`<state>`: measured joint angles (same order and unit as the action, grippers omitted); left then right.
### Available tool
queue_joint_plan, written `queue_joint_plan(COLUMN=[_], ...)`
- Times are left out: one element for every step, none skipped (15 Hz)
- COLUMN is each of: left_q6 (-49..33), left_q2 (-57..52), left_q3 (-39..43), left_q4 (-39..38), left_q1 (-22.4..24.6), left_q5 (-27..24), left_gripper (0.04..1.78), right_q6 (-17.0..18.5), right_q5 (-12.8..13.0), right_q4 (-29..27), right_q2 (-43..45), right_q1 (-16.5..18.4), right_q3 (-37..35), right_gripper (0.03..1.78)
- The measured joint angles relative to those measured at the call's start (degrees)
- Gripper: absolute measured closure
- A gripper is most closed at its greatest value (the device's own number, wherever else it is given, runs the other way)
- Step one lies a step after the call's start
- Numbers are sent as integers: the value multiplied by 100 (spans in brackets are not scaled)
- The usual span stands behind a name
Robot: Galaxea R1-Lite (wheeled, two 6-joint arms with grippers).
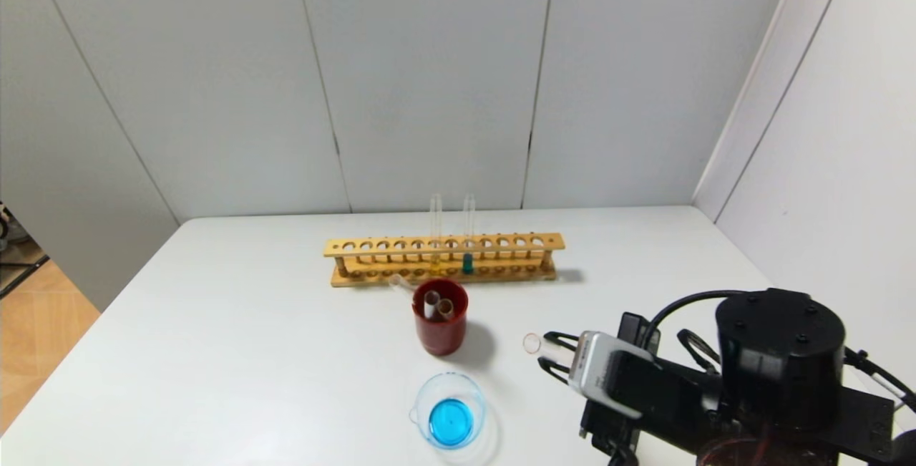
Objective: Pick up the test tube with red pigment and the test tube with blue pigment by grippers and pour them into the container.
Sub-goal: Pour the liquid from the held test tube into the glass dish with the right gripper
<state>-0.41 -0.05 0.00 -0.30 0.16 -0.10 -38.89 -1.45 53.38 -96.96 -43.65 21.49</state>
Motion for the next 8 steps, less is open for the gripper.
queue_joint_plan(left_q6=[0, 0, 1, 0, 1, 1, 0, 0], left_q2=[0, 0, 0, 0, 0, 0, 0, 0], left_q3=[0, 0, 0, 0, 0, 0, 0, 0], left_q4=[0, -2, 0, 0, -2, 0, -2, 0], left_q1=[2, 2, 2, 2, 5, 5, 6, 5], left_q5=[0, 0, 0, 0, 0, 0, 0, 2], left_gripper=[7, 7, 7, 7, 7, 7, 7, 7], right_q6=[-163, -308, -441, -586, -730, -855, -987, -1136], right_q5=[2, 5, 5, 7, 16, 35, 52, 57], right_q4=[-7, -24, -46, -104, -251, -451, -719, -1034], right_q2=[-163, -345, -511, -664, -808, -916, -995, -1053], right_q1=[-44, -85, -111, -129, -151, -177, -204, -221], right_q3=[151, 334, 510, 690, 894, 1078, 1250, 1409], right_gripper=[149, 149, 149, 149, 149, 149, 149, 149])
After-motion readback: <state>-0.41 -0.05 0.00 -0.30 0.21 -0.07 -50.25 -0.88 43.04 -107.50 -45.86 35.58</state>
